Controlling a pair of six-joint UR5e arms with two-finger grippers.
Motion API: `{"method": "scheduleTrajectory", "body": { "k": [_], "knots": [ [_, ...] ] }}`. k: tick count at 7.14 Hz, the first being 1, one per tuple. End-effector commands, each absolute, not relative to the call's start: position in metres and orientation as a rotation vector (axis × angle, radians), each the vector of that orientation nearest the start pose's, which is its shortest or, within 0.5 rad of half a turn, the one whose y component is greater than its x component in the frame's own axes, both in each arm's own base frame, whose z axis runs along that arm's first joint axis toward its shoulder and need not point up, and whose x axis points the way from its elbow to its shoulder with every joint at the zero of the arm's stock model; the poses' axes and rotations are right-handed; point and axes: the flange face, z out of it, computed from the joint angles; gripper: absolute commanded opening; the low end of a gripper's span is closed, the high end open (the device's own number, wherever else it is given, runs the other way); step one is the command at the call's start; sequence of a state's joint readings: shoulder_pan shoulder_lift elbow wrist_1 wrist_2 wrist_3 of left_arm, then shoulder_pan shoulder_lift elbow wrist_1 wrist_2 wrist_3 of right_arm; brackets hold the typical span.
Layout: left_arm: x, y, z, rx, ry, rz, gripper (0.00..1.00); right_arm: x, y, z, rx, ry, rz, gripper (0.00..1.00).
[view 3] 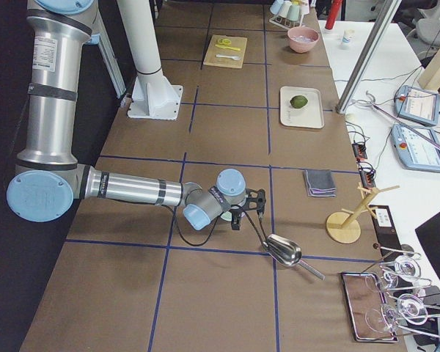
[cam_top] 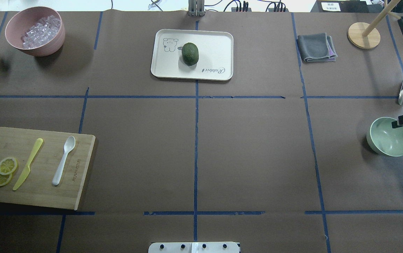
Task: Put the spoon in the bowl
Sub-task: 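Lower the right gripper to the pale green bowl rim and grasp it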
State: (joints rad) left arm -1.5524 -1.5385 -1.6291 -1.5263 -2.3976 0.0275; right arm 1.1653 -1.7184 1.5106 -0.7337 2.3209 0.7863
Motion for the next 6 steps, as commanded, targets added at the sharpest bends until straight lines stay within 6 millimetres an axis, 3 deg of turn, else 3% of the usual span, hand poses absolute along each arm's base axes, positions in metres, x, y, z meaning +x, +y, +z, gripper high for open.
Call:
{"method": "scheduleTrajectory", "body": {
  "k": [1, 2, 3, 4, 5, 6],
  "knots": [
    [-0.0512, -0.4778, 0.6463, -0.014, 0.827, 0.036, 1.0, -0.1157, -0.4311, 0.6731, 0.071, -0.924, 0.122, 0.99],
    [-0.0512, -0.4778, 0.6463, -0.014, 0.827, 0.034, 1.0, -0.1156, -0.4308, 0.6747, 0.068, -0.923, 0.123, 0.95],
    [-0.0512, -0.4786, 0.6456, -0.013, 0.827, 0.035, 1.0, -0.1165, -0.4312, 0.6748, 0.068, -0.923, 0.122, 0.75],
    [-0.0512, -0.4786, 0.6456, -0.013, 0.827, 0.035, 1.0, -0.1168, -0.4319, 0.6743, 0.067, -0.923, 0.123, 0.31],
    [-0.0512, -0.4786, 0.6456, -0.012, 0.827, 0.036, 1.0, -0.1172, -0.4334, 0.6739, 0.07, -0.921, 0.124, 0.02],
    [-0.0512, -0.4787, 0.6449, -0.011, 0.827, 0.036, 1.0, -0.1188, -0.4356, 0.6712, 0.075, -0.923, 0.12, 0.0]
  ]
}}
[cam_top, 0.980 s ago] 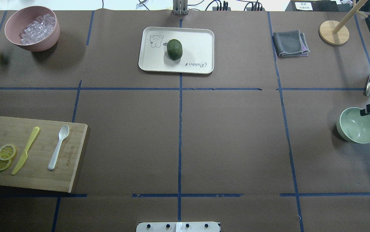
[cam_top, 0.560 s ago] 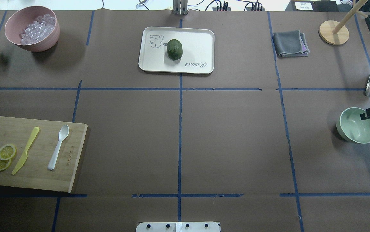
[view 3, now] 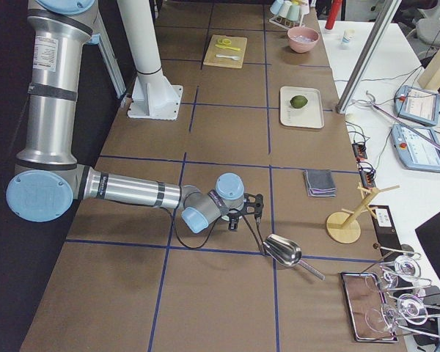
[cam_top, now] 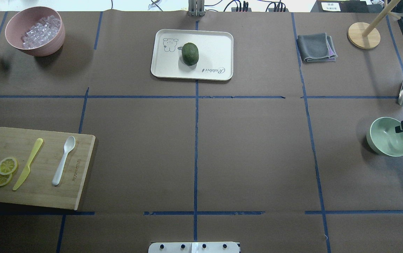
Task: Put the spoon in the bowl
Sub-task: 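Lower the right gripper to the pale green bowl rim and grasp it, then carry the green bowl with the right gripper to the table centre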
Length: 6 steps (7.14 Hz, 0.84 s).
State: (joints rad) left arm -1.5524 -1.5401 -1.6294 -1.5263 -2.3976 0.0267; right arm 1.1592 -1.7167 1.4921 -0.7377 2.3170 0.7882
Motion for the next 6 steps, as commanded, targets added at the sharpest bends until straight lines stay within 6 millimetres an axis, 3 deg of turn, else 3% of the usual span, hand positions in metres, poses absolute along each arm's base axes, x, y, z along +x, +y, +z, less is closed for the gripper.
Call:
{"method": "scheduleTrajectory", "body": {
  "k": [1, 2, 4, 5, 6],
  "knots": [
    [-0.051, -0.479, 0.645, -0.011, 0.827, 0.036, 1.0, -0.119, -0.437, 0.666, 0.081, -0.931, 0.115, 0.0],
    [-0.051, -0.48, 0.643, -0.008, 0.827, 0.035, 1.0, -0.117, -0.438, 0.659, 0.085, -0.953, 0.107, 0.0],
    [-0.051, -0.48, 0.637, 0.001, 0.827, 0.038, 1.0, -0.068, -0.446, 0.617, 0.104, -1.093, 0.139, 0.0],
    [-0.051, -0.48, 0.637, 0.003, 0.827, 0.038, 1.0, -0.065, -0.451, 0.59, 0.11, -1.096, 0.148, 0.0],
    [-0.051, -0.48, 0.633, 0.01, 0.827, 0.041, 1.0, -0.074, -0.478, 0.534, 0.107, -1.087, 0.151, 0.0]
  ]
}}
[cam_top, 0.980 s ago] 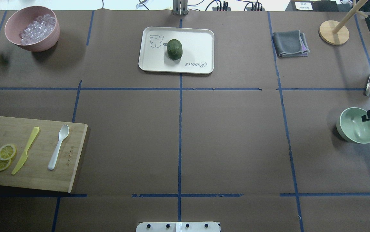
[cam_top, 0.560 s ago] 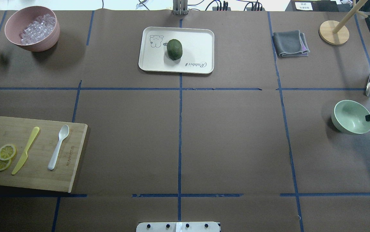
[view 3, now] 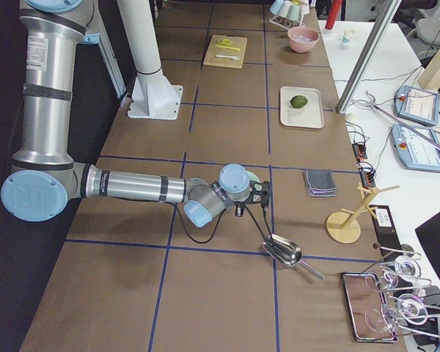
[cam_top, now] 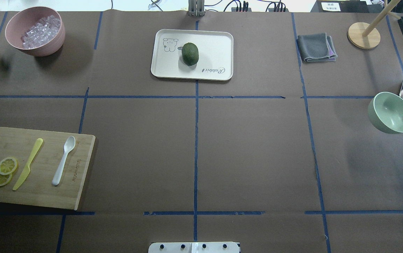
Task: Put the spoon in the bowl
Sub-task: 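Carry the green bowl with the right gripper to the table centre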
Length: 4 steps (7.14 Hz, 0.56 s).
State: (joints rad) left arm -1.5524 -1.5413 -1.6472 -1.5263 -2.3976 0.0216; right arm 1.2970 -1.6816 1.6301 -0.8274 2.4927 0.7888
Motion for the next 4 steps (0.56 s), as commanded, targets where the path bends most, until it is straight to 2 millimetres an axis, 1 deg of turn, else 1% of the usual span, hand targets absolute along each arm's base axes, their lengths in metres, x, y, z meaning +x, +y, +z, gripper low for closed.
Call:
{"method": "scheduleTrajectory", "body": {
  "k": [1, 2, 3, 4],
  "knots": [
    [-0.052, -0.477, 0.633, 0.011, 0.827, 0.04, 1.0, -0.098, -0.486, 0.477, 0.067, -1.061, 0.139, 0.0],
    [-0.051, -0.476, 0.634, 0.006, 0.827, 0.039, 1.0, -0.114, -0.503, 0.409, 0.089, -0.998, 0.147, 0.0],
    [-0.052, -0.474, 0.636, 0.002, 0.827, 0.036, 1.0, -0.156, -0.501, 0.359, 0.055, -0.982, 0.149, 0.0],
    [-0.052, -0.473, 0.637, 0.0, 0.827, 0.036, 1.0, -0.213, -0.501, 0.304, 0.03, -1.013, 0.205, 0.0]
  ]
}}
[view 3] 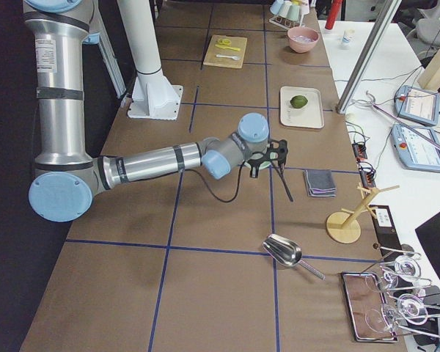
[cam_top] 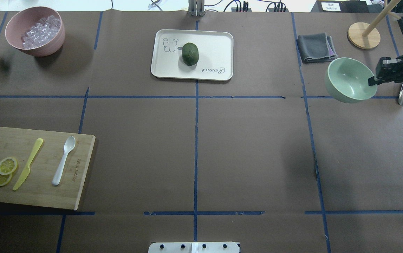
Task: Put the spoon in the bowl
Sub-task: 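Carry the green bowl with the right gripper to the table centre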
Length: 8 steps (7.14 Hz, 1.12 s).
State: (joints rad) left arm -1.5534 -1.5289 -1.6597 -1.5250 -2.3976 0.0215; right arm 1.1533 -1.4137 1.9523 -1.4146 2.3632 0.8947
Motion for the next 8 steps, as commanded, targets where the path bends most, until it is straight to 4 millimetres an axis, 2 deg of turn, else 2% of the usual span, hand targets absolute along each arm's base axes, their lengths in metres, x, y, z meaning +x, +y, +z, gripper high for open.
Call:
{"method": "scheduleTrajectory", "body": {
  "k": [1, 2, 3, 4, 5, 6, 7, 8],
  "knots": [
    [-0.051, -0.474, 0.637, 0.002, 0.827, 0.039, 1.0, -0.298, -0.481, 0.253, 0.02, -1.019, 0.233, 0.0],
    [-0.051, -0.474, 0.636, 0.003, 0.827, 0.04, 1.0, -0.364, -0.454, 0.231, 0.038, -1.001, 0.246, 0.0],
    [-0.051, -0.474, 0.637, 0.001, 0.825, 0.04, 1.0, -0.42, -0.437, 0.219, 0.029, -0.985, 0.268, 0.0],
    [-0.051, -0.474, 0.637, 0.003, 0.825, 0.04, 1.0, -0.472, -0.431, 0.206, 0.04, -0.963, 0.287, 0.0],
    [-0.051, -0.473, 0.638, 0.001, 0.825, 0.04, 1.0, -0.518, -0.433, 0.198, 0.058, -0.928, 0.315, 0.0],
    [-0.051, -0.473, 0.638, 0.001, 0.827, 0.04, 1.0, -0.555, -0.437, 0.192, 0.073, -0.902, 0.322, 0.0],
    [-0.051, -0.473, 0.638, 0.001, 0.825, 0.04, 1.0, -0.574, -0.428, 0.201, 0.062, -0.932, 0.319, 0.0],
    [-0.051, -0.473, 0.64, -0.003, 0.825, 0.038, 1.0, -0.573, -0.427, 0.205, 0.057, -0.936, 0.325, 0.0]
  ]
}}
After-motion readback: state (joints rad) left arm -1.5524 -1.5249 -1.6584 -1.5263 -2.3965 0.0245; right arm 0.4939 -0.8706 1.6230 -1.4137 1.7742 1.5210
